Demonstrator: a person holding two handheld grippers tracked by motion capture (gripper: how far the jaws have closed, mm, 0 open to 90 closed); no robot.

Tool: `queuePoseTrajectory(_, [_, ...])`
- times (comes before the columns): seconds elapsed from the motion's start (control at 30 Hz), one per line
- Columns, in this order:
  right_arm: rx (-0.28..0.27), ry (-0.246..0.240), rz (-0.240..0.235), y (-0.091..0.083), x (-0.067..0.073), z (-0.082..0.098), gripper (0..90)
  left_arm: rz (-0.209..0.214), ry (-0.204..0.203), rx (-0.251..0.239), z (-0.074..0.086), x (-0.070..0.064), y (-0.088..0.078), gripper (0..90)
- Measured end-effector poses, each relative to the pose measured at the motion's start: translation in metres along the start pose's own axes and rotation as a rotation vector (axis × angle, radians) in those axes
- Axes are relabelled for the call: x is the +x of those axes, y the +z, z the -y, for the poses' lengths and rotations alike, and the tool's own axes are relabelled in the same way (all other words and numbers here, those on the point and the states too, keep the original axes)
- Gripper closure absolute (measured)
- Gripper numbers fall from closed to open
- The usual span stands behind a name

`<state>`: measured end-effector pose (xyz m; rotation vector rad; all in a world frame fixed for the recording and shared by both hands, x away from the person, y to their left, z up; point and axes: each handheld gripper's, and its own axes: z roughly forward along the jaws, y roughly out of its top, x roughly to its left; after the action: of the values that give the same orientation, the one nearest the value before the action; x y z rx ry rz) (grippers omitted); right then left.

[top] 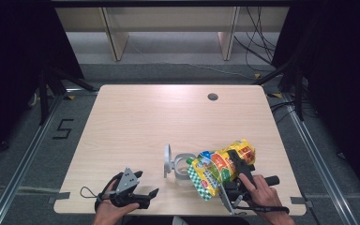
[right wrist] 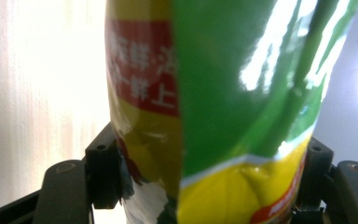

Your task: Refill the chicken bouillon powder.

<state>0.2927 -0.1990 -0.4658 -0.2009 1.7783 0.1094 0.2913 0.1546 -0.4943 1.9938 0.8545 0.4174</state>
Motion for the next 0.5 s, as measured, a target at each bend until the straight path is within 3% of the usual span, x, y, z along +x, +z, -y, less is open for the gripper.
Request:
queuePoseTrajectory(0.03, [-0.006, -0.010, 0.000, 0.0010, 0.0003, -0.0001, 30.5, -0.001, -0.001, -0.011, -0.0001, -0.0001, 0.0009, 16.0])
queuePoseTrajectory(0.07, [-0.022, -0.067, 0.013, 0.0019, -0.0036, -0.0013, 30.5, -0.001, 0.005, -0.011, 0.0000, 0.0006, 0.0014, 16.0])
queuePoseTrajectory(0.1, [-0.009, -0.061, 0.000, 0.0010, -0.0036, -0.0017, 30.5, -0.008, -0.014, 0.001, 0.0005, 0.0000, 0.0014, 16.1])
queuePoseTrajectory(0.13, [-0.019, -0.008, 0.009, 0.0013, 0.0003, -0.0028, 30.5, -0.005, -0.012, -0.001, 0.0005, 0.0001, 0.0013, 16.0])
queuePoseTrajectory(0.17, [-0.017, 0.006, -0.011, 0.0015, 0.0008, -0.0034, 30.5, -0.007, 0.000, 0.001, 0.0001, 0.0010, 0.0009, 16.0])
queuePoseTrajectory(0.2, [-0.034, 0.009, 0.016, 0.0022, 0.0020, -0.0033, 30.6, -0.009, -0.015, 0.002, 0.0000, 0.0003, 0.0007, 16.1])
queuePoseTrajectory(0.23, [-0.034, -0.031, 0.014, 0.0020, -0.0009, -0.0044, 30.8, -0.012, 0.004, 0.017, -0.0003, 0.0019, -0.0001, 16.1])
queuePoseTrajectory(0.3, [-0.029, -0.023, 0.001, 0.0023, 0.0002, -0.0050, 31.0, -0.012, 0.002, 0.024, 0.0000, 0.0025, -0.0006, 16.1])
queuePoseTrajectory(0.33, [-0.044, -0.040, 0.001, 0.0036, -0.0008, -0.0051, 31.1, -0.014, -0.017, 0.004, 0.0005, 0.0004, 0.0004, 16.1])
queuePoseTrajectory(0.37, [-0.046, -0.009, 0.001, 0.0042, 0.0017, -0.0053, 31.2, -0.011, 0.004, 0.018, 0.0002, 0.0019, -0.0001, 16.1])
queuePoseTrajectory(0.43, [-0.039, -0.003, 0.003, 0.0027, 0.0023, -0.0060, 31.2, -0.008, 0.002, 0.004, 0.0002, 0.0010, 0.0014, 16.1])
queuePoseTrajectory(0.5, [-0.056, -0.084, 0.003, 0.0027, -0.0035, -0.0083, 31.3, -0.008, -0.002, 0.004, 0.0003, 0.0008, 0.0014, 16.1])
